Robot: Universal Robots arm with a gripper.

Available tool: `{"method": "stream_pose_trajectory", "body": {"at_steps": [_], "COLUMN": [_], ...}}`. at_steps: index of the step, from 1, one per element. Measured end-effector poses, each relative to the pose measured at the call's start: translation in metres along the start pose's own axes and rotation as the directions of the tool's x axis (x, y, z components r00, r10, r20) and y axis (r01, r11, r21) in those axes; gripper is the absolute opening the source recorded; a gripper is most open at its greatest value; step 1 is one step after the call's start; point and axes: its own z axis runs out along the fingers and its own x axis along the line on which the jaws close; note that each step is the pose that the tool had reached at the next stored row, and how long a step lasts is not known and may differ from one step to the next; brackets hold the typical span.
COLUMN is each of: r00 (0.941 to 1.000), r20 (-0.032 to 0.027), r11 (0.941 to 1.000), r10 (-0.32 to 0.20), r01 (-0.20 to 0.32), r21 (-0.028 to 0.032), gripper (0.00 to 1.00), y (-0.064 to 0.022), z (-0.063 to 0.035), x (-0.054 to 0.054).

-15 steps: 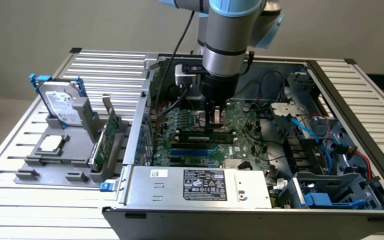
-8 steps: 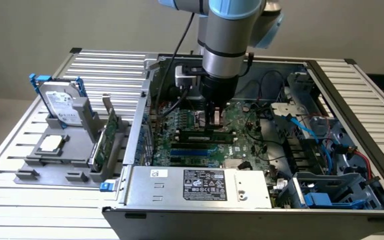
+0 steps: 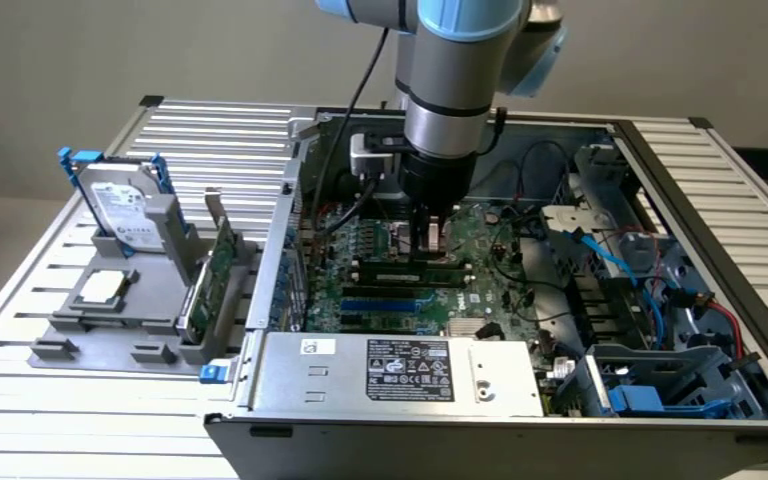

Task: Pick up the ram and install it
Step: 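Press down the ram until it locks into place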

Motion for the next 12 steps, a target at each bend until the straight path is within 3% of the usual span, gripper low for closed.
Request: {"method": "stream_pose_trajectory", "body": {"at_steps": [10, 12], "r00": [1.0, 1.0], "r20": [-0.0004, 0.0018], "r11": [1.0, 1.0], "r10": [0.0, 0.0], "r01": [0.0, 0.0], "r21": [-0.0001, 0.0007], "gripper": [0.11, 0.11], "y": [0.0, 0.0], "z": [0.0023, -0.0003], "x": [0.0, -0.0001]}}
